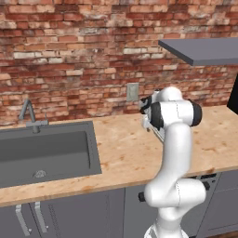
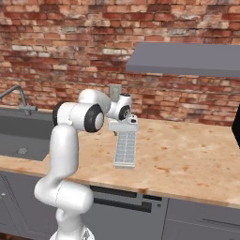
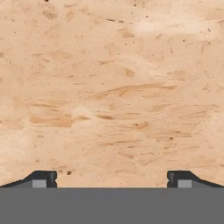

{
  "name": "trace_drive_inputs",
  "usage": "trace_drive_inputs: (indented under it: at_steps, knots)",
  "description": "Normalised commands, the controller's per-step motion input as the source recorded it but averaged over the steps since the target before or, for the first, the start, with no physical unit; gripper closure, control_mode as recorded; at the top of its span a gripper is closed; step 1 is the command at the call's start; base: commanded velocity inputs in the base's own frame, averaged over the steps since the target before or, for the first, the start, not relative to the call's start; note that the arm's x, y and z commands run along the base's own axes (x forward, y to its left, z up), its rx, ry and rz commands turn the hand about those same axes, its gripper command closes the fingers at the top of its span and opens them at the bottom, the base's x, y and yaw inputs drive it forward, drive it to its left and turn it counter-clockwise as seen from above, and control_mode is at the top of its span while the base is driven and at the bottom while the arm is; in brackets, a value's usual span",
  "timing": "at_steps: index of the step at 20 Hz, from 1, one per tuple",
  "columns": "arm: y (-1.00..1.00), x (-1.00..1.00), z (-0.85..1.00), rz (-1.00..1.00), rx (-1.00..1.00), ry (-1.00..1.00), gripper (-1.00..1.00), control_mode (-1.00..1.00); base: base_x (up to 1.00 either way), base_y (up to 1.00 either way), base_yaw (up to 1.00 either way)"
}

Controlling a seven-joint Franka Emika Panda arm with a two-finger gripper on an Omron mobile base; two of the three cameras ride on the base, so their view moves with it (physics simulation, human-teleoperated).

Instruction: The ice cube tray has been filled with water. Take the tray and place it in the freezer to make ice. Close the freezer door after placing the tray.

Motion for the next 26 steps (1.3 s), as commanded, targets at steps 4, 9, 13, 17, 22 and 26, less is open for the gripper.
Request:
trace_drive_inputs:
  at_steps: [4,9,13,17,22,26]
  knots:
    - [0.00,-0.85,-0.08,0.00,0.00,0.00,-1.00,-1.00,0.00,0.00,0.00]
    - [-0.03,-0.80,-0.10,0.00,0.00,0.01,-1.00,-1.00,0.00,0.00,0.00]
    - [-0.14,-0.76,-0.11,0.00,0.00,0.00,-1.00,-1.00,0.00,0.00,0.00]
    - [-0.20,-0.68,-0.06,0.00,0.00,0.00,-1.00,-1.00,0.00,0.00,0.00]
    - [-0.26,-0.53,-0.02,0.00,0.00,0.00,-1.00,-1.00,0.00,0.00,0.00]
    - [-0.17,-0.30,-0.01,0.00,0.00,0.00,-1.00,-1.00,0.00,0.00,0.00]
